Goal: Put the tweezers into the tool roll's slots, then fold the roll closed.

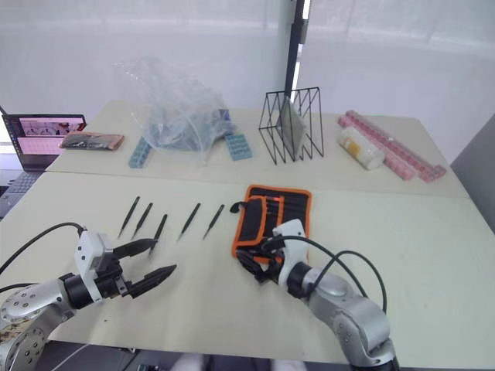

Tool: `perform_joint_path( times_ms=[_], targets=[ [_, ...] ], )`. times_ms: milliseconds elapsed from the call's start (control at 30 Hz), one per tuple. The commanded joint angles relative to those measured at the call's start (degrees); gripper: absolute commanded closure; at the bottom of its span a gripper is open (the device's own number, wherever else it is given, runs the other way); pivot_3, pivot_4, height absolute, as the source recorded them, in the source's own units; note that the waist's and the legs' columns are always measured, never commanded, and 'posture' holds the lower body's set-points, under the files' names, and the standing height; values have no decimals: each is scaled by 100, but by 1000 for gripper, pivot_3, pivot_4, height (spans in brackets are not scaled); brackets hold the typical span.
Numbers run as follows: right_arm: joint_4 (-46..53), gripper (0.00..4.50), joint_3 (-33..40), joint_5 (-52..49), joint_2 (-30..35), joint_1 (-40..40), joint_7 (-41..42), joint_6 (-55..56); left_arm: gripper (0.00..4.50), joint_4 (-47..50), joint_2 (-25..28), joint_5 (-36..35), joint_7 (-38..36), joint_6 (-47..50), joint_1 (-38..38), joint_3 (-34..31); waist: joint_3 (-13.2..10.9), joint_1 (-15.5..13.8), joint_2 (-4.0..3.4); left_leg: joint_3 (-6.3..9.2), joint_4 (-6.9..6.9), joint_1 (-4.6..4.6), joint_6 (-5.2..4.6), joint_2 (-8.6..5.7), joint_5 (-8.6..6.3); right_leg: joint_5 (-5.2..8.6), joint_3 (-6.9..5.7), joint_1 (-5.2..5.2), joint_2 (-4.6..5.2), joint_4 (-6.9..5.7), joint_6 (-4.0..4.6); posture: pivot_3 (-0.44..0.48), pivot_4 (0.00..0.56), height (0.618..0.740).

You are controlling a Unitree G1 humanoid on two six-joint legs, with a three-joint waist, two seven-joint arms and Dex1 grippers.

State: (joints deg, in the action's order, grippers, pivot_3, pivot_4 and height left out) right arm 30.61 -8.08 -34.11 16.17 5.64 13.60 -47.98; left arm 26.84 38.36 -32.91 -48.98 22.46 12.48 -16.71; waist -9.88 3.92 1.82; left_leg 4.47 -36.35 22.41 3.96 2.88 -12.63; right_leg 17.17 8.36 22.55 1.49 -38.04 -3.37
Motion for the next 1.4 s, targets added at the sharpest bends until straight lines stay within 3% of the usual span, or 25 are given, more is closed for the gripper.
perform_joint_path(
  times_ms=[33,567,733,833,1167,1400],
  targets=[
    [37,49,123,-128,-113,32,-49,-179,0,218,12,-81,59,-38,33,-142,0,2,0,0,0,2,0,0,0,0,0,1,0,0,0,0,150,720],
    [-585,49,470,-275,-944,428,-189,-256,0,505,-68,-247,92,-301,-33,-246,0,22,0,0,2,8,0,2,0,0,-1,13,-2,-2,1,0,150,720],
    [-739,49,551,-280,-1072,516,-242,-305,0,569,259,-467,-339,-186,-28,-357,0,25,-1,0,4,11,0,4,0,-1,-1,19,-5,-3,3,0,150,720],
    [-819,866,608,-277,-1087,547,-255,-291,0,580,452,-510,-537,-156,4,-370,0,15,-1,0,2,32,0,4,0,-1,-2,38,-4,-3,3,0,150,720],
    [-886,4373,664,-126,-1151,565,-347,-164,0,602,443,-475,-517,-164,-31,-237,0,20,-1,0,0,50,0,4,1,-14,-2,58,-5,-6,23,0,150,720],
    [-735,4484,582,-70,-901,583,-99,-103,0,633,438,-551,-442,-58,-81,-171,0,15,-1,0,0,52,0,4,1,-14,-3,58,-4,-5,23,0,150,720]
  ],
)
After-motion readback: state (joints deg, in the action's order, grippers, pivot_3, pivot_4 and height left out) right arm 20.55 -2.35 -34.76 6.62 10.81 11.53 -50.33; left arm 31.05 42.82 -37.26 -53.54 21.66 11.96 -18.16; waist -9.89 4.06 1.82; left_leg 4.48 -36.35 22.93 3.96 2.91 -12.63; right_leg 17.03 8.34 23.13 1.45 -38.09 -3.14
